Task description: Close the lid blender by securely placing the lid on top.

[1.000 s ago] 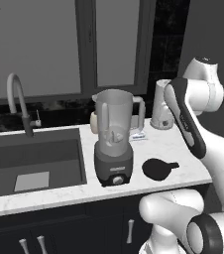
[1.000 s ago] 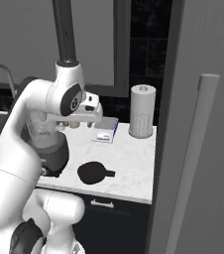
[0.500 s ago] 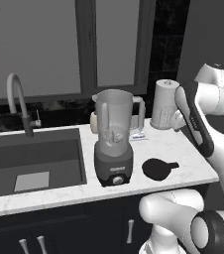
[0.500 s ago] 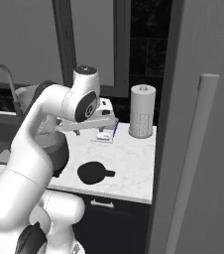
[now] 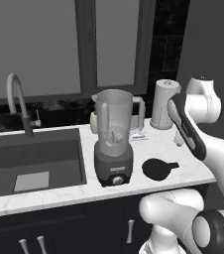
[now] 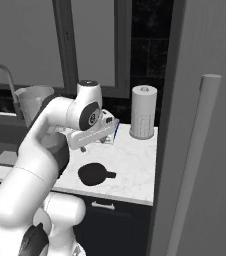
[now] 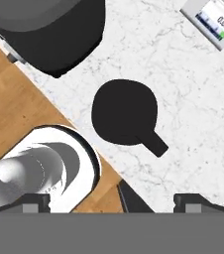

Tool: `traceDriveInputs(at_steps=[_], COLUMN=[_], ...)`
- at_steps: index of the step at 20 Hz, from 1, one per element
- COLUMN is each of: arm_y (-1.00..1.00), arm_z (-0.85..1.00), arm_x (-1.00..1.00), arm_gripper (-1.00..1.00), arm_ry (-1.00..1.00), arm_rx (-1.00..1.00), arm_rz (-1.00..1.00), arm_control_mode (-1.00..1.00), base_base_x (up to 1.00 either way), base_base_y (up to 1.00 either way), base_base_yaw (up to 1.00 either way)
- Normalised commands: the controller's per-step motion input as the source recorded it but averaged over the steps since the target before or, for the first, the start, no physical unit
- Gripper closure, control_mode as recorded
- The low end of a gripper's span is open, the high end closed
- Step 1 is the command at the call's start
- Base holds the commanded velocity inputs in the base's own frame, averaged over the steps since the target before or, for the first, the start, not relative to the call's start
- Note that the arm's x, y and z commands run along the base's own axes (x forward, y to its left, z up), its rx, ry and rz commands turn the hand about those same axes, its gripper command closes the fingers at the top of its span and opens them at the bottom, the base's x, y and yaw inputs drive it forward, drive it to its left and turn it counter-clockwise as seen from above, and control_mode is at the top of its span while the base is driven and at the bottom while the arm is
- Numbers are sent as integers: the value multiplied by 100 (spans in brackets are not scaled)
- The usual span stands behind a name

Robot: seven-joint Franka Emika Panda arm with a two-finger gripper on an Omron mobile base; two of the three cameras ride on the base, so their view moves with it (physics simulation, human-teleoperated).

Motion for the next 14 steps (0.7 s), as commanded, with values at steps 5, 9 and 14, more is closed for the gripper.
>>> traceDriveInputs(at_steps=[5,9,14], arm_y=[-15,-16,-18], arm_z=[-55,-54,-57], arm_x=[43,39,45], arm_gripper=[-100,-100,-100], arm_ry=[7,0,0], arm_rx=[0,3,9], arm_rz=[26,24,23], arm_control_mode=[-100,-100,-100], base_base_x=[0,0,0], base_base_y=[0,0,0], base_base_yaw=[0,0,0])
